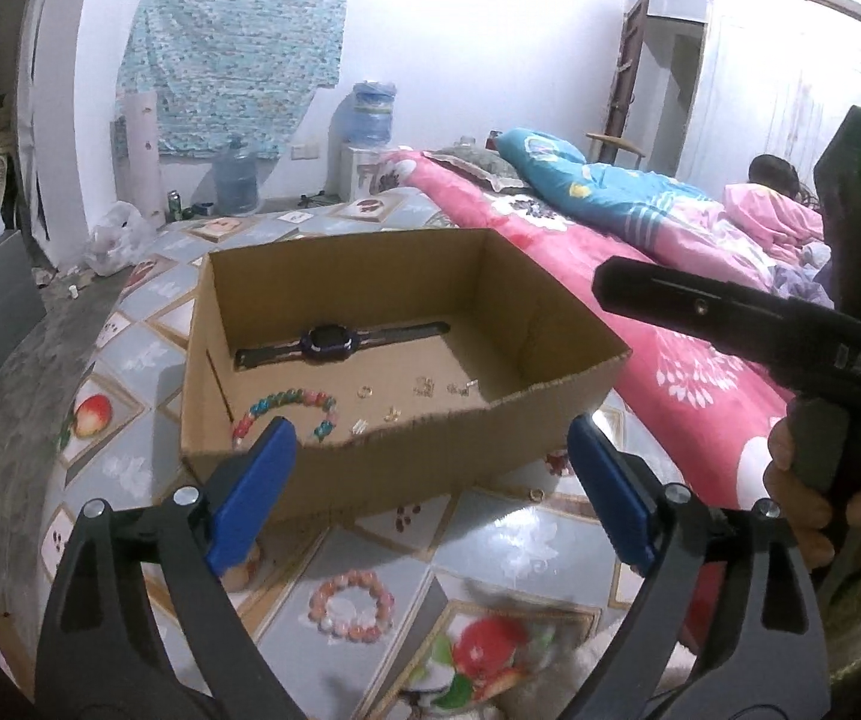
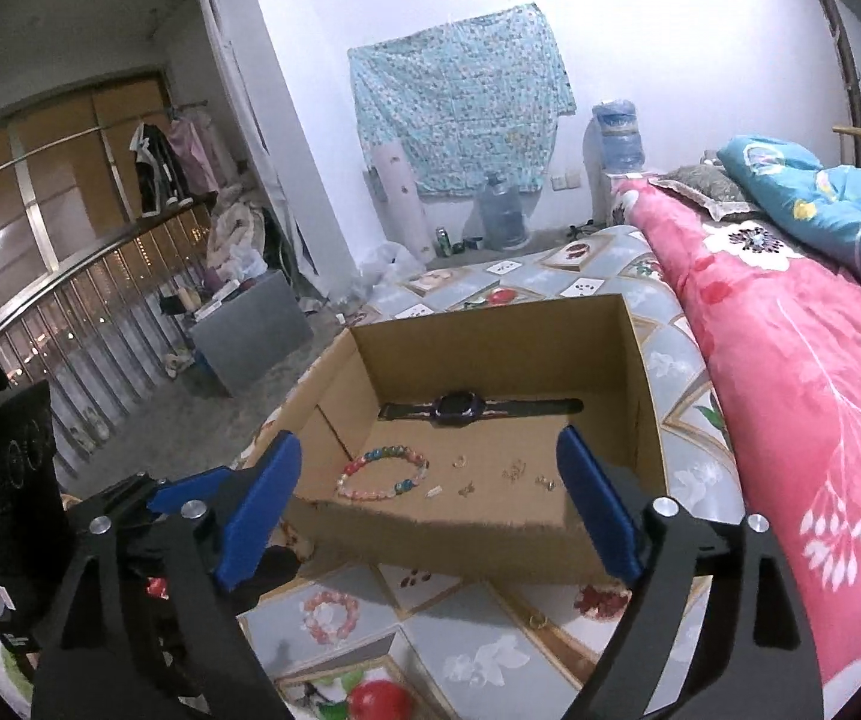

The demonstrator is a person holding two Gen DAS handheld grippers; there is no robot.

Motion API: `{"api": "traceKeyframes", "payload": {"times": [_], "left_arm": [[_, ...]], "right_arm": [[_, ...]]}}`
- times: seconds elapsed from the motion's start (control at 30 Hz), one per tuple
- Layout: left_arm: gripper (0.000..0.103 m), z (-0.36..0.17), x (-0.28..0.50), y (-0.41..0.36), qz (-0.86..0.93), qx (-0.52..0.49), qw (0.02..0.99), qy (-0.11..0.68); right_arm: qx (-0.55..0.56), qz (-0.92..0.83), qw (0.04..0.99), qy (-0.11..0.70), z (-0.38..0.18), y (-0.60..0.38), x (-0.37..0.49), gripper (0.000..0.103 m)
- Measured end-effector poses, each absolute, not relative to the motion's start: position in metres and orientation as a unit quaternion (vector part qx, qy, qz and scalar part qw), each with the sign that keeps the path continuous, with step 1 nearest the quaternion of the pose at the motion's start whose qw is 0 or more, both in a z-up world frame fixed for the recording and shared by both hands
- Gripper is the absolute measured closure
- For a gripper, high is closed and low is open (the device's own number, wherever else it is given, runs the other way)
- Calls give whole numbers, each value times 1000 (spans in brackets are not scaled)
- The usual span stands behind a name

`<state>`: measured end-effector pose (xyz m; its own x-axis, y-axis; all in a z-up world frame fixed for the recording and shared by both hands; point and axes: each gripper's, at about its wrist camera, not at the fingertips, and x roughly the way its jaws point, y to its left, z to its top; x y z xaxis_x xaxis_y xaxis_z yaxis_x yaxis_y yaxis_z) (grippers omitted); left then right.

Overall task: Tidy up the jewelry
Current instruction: 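Move the left gripper down to the pink bead bracelet on the table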

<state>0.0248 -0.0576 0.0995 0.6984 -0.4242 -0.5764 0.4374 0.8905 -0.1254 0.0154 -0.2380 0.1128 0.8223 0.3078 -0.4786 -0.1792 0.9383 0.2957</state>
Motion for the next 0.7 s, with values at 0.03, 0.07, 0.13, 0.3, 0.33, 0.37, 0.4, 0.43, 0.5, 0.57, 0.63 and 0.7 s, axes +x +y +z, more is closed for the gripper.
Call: {"api": "traceKeyframes", "payload": {"times": [0.03, 0.07, 0.13, 0.3, 0.33, 0.37, 0.4, 0.43, 0.5, 0.57, 0.63, 0.7], "left_arm": [[14, 99, 21, -57, -233, 10, 921, 311], [14, 97, 17, -56, -233, 9, 921, 311], [14, 95, 12, -56, -231, 8, 921, 313], [13, 82, 1, -55, -227, 5, 917, 327], [13, 79, -1, -55, -225, 5, 917, 329], [13, 75, -3, -53, -222, 5, 916, 333], [13, 73, -5, -52, -219, 5, 916, 335], [13, 69, -7, -49, -214, 3, 916, 340], [13, 62, -12, -44, -204, 2, 916, 346], [13, 54, -17, -37, -188, 4, 916, 355], [13, 46, -21, -30, -174, 5, 916, 362], [13, 37, -24, -24, -162, 6, 914, 371]], "right_arm": [[117, 127, 947, 271, 112, -237, 11, 16], [116, 126, 947, 272, 111, -237, 8, 15], [113, 122, 947, 275, 108, -236, 0, 13], [105, 101, 947, 287, 95, -236, -15, 8], [103, 97, 946, 290, 92, -236, -17, 8], [101, 92, 946, 295, 89, -236, -20, 7], [99, 87, 945, 298, 86, -236, -23, 7], [95, 81, 945, 302, 83, -238, -26, 7], [90, 71, 945, 307, 76, -241, -32, 7], [94, 65, 942, 316, 65, -246, -40, 7], [103, 67, 936, 331, 52, -250, -44, 7], [107, 70, 928, 350, 39, -250, -44, 7]]}}
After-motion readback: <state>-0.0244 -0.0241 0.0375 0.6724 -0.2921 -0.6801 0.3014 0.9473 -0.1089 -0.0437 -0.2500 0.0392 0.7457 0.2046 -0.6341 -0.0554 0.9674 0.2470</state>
